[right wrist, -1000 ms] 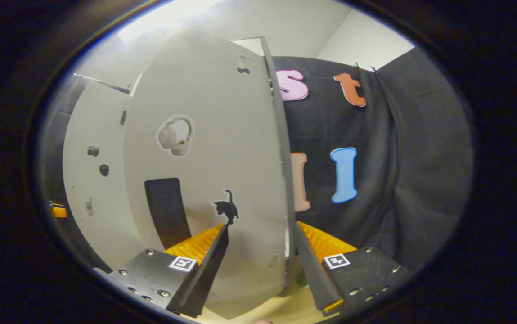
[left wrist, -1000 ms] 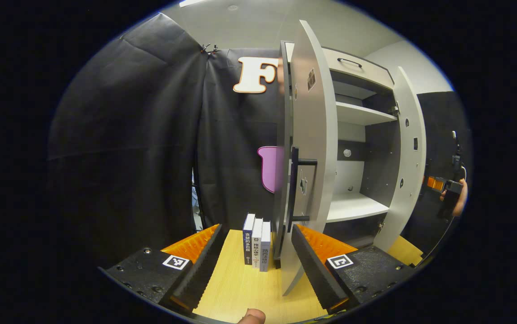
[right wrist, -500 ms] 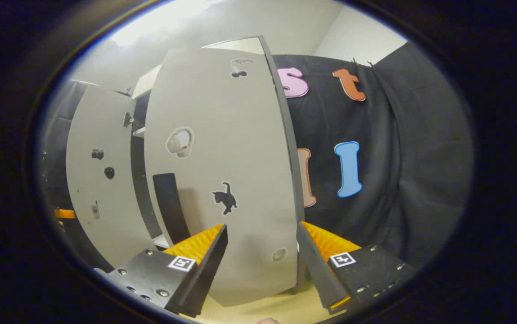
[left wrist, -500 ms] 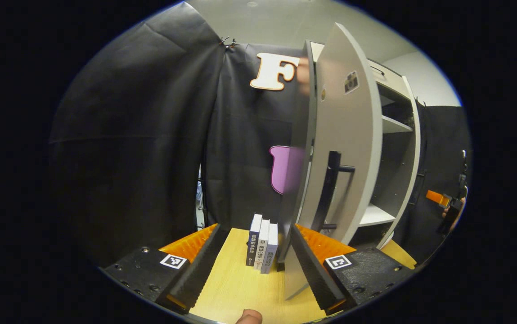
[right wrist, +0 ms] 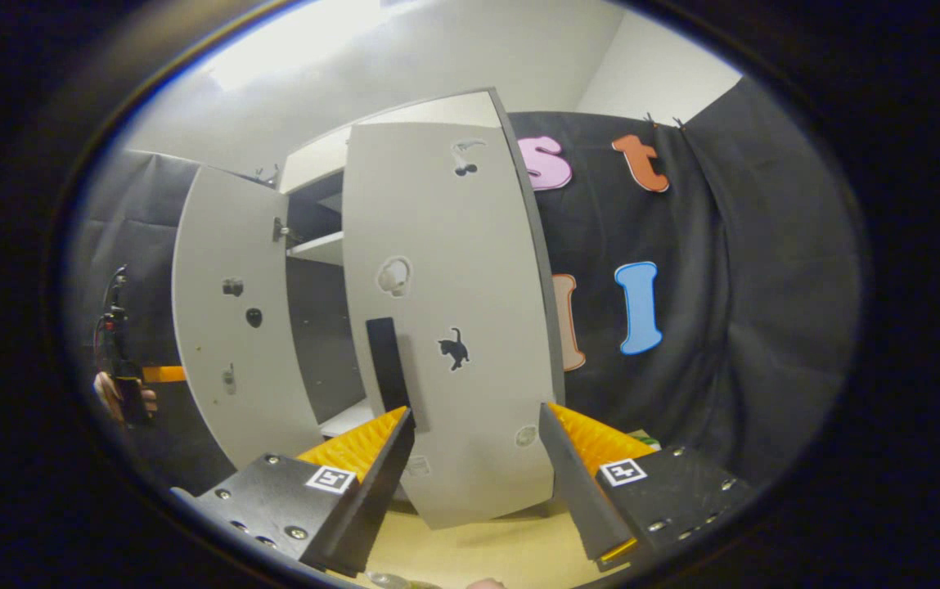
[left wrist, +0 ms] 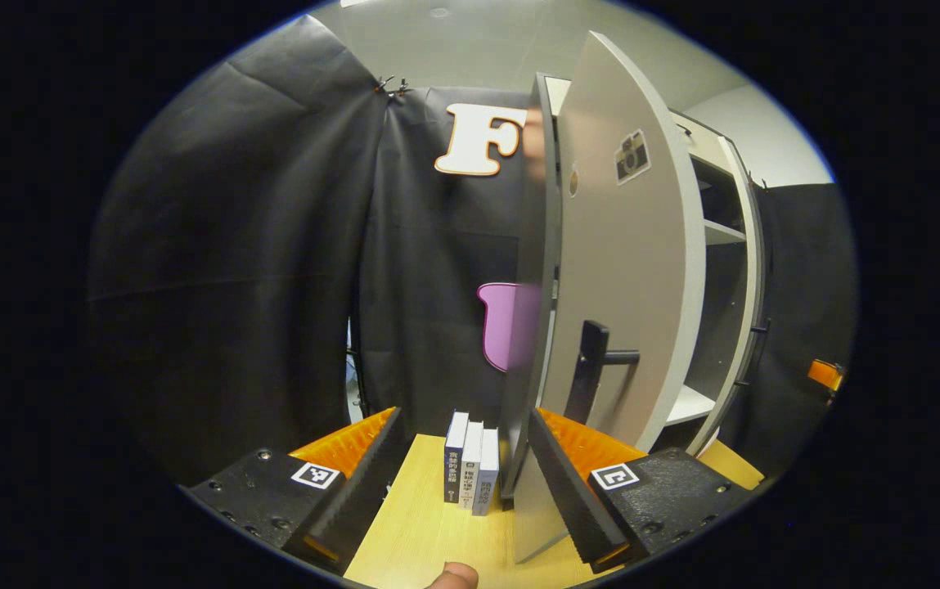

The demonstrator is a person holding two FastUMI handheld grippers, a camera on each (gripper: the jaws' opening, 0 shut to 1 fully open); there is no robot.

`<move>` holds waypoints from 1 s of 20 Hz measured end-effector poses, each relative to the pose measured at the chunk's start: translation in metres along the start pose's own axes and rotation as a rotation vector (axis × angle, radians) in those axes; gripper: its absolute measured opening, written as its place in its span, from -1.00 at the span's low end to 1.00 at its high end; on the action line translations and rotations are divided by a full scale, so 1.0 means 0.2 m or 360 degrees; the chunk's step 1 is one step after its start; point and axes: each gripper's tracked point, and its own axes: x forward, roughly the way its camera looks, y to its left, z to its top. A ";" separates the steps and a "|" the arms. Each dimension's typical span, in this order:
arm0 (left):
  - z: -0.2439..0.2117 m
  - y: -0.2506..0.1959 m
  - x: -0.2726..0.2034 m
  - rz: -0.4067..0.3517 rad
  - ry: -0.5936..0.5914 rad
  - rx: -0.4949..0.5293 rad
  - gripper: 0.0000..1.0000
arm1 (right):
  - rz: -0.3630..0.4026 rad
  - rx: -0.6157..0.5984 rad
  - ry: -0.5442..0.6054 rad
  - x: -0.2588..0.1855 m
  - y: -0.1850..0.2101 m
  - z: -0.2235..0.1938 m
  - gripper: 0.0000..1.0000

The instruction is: Grasp the bottle in the cabinet with the left hand and place it on the coaster, then close the right door with the right hand and the left door with the left hand.

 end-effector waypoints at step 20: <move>0.00 -0.25 -0.04 0.0240 -0.0051 0.0040 0.86 | 0.0010 -0.0205 -0.0034 -0.47 0.06 -0.04 0.86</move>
